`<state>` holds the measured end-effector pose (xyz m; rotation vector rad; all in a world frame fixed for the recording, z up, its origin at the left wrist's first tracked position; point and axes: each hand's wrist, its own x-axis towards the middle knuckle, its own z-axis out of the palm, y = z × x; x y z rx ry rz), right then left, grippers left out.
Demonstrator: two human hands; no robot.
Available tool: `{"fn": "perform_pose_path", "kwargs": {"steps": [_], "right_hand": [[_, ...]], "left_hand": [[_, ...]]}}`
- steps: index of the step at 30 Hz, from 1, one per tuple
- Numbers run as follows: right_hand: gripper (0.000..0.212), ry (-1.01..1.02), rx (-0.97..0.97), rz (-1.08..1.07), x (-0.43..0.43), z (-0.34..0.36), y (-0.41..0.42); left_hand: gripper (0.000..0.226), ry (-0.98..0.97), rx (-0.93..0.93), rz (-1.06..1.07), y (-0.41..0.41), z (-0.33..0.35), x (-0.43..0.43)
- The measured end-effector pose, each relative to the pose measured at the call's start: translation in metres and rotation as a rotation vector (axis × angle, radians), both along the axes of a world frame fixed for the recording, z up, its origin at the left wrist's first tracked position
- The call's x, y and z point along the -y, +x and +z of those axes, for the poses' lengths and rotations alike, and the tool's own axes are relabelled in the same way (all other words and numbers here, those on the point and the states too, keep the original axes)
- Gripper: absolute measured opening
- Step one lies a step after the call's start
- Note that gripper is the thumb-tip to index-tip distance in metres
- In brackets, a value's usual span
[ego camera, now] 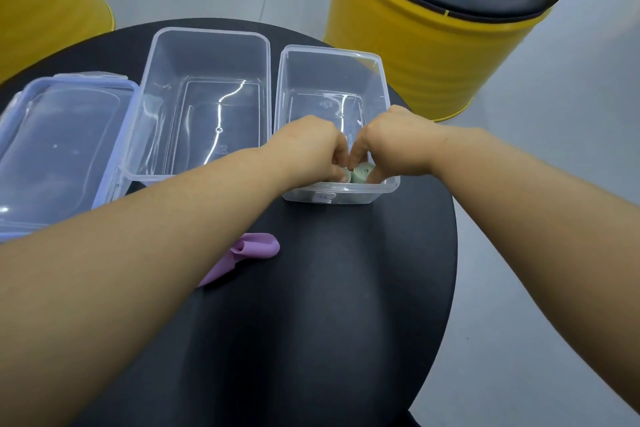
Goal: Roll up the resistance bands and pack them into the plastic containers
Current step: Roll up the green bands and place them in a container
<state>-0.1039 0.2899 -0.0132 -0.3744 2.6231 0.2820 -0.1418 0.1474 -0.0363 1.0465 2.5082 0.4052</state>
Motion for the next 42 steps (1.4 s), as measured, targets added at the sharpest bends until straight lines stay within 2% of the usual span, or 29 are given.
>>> {"fn": "perform_pose_path", "kwargs": {"steps": [8, 17, 27, 42], "right_hand": [[0.036, -0.129, 0.162, -0.112, -0.001, 0.007, -0.002], [0.029, -0.067, 0.054, -0.066, -0.001, 0.006, 0.002], [0.018, -0.107, -0.026, -0.048, -0.012, -0.004, 0.002], [0.027, -0.068, -0.044, -0.063, -0.014, 0.001, 0.014]], "left_hand": [[0.024, 0.023, 0.019, 0.008, 0.002, -0.001, 0.003], [0.024, 0.023, 0.016, 0.0, 0.002, -0.001, 0.002], [0.023, 0.016, 0.01, -0.014, 0.003, 0.0, 0.002], [0.022, -0.007, 0.011, -0.035, 0.009, 0.006, 0.003]]}}
